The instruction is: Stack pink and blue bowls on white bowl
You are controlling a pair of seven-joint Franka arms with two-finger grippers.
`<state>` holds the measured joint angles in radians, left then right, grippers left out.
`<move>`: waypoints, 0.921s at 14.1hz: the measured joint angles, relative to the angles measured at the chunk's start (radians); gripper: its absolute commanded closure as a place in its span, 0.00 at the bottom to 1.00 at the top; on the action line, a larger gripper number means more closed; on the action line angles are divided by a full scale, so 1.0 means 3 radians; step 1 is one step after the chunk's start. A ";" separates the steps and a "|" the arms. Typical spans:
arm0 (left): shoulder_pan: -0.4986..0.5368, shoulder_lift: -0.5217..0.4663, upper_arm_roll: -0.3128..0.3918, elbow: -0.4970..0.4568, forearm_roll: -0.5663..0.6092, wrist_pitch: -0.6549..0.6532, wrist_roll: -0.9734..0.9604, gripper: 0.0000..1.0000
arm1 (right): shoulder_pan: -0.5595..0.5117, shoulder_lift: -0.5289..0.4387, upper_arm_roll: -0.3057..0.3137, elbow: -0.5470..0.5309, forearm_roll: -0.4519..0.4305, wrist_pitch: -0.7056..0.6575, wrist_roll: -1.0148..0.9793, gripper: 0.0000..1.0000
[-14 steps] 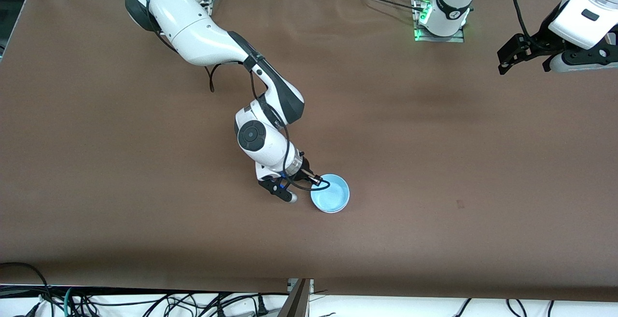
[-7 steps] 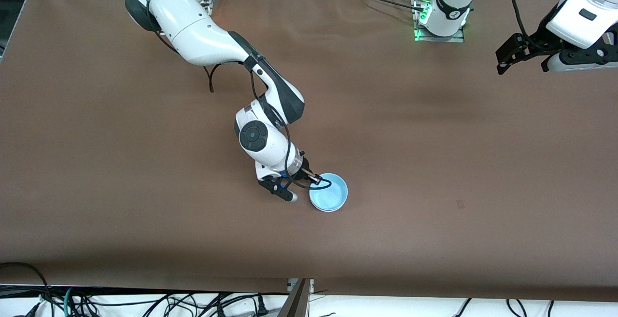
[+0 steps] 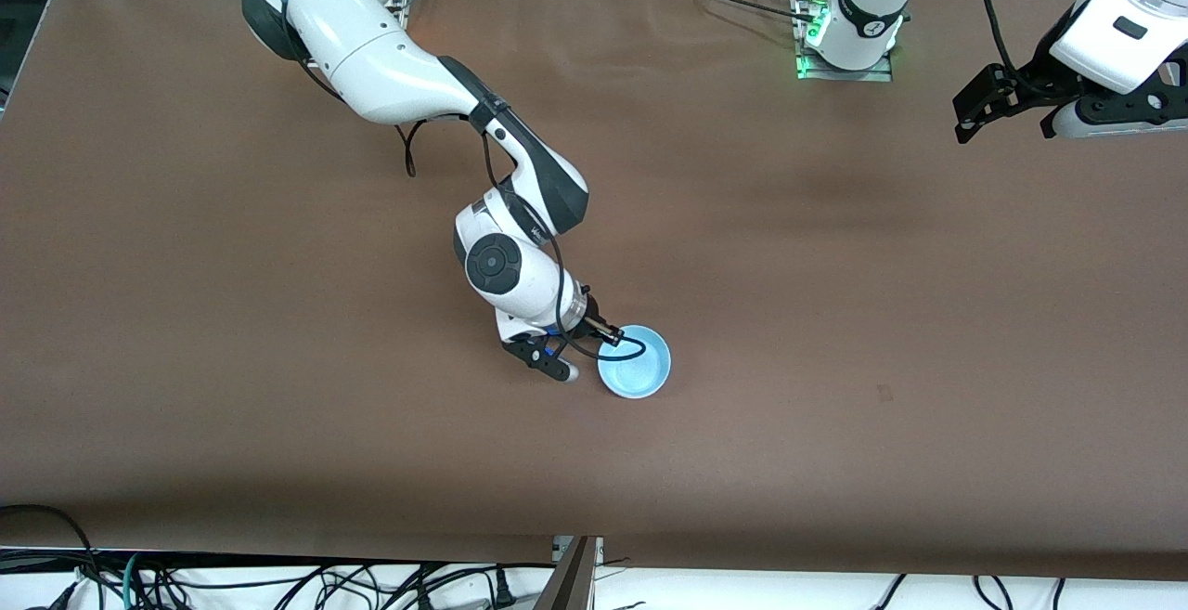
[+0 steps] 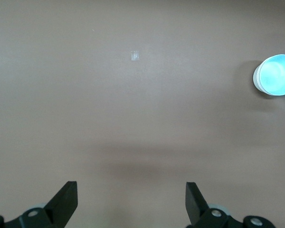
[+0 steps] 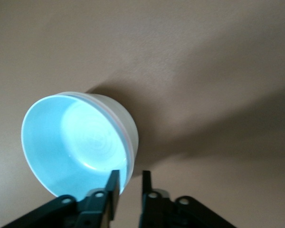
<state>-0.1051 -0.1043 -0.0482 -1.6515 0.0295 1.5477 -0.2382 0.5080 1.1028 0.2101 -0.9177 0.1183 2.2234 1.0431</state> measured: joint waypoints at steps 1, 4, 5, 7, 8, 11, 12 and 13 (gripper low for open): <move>0.0000 0.0000 0.0000 0.0000 0.0000 0.0002 -0.0003 0.00 | -0.0035 -0.0004 0.0026 0.0025 0.0000 -0.0061 0.0000 0.00; 0.0000 0.0000 -0.0003 0.0000 -0.0011 0.0037 -0.0051 0.00 | -0.0121 -0.0164 0.0049 0.0134 -0.0008 -0.0493 -0.0075 0.00; 0.0000 0.0000 -0.0002 0.0000 -0.0011 0.0043 -0.0028 0.00 | -0.0160 -0.0291 0.0043 0.0161 -0.0019 -0.0704 -0.0200 0.00; 0.0000 0.0000 0.0006 0.0000 -0.0010 0.0052 0.0168 0.00 | -0.0311 -0.0635 0.0016 0.0161 -0.0029 -0.1312 -0.0501 0.00; 0.0002 0.0001 0.0016 0.0001 -0.0010 0.0061 0.0286 0.00 | -0.0406 -0.0813 -0.0001 0.0140 -0.0033 -0.1620 -0.0668 0.00; 0.0068 0.0000 0.0029 0.0016 -0.0010 0.0081 0.0465 0.00 | -0.0582 -0.1418 -0.0246 -0.0194 -0.0034 -0.2160 -0.1344 0.00; 0.0081 0.0000 0.0029 0.0019 -0.0010 0.0087 0.0487 0.00 | -0.0588 -0.1645 -0.0381 -0.0419 -0.0033 -0.2207 -0.1600 0.00; 0.0083 0.0000 0.0029 0.0020 -0.0010 0.0098 0.0502 0.00 | -0.0593 -0.1887 -0.0522 -0.0680 -0.0033 -0.2240 -0.1881 0.00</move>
<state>-0.0801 -0.1042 -0.0397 -1.6455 0.0264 1.5769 -0.0877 0.3300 0.5368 0.0534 -1.1218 0.1083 1.5514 0.4788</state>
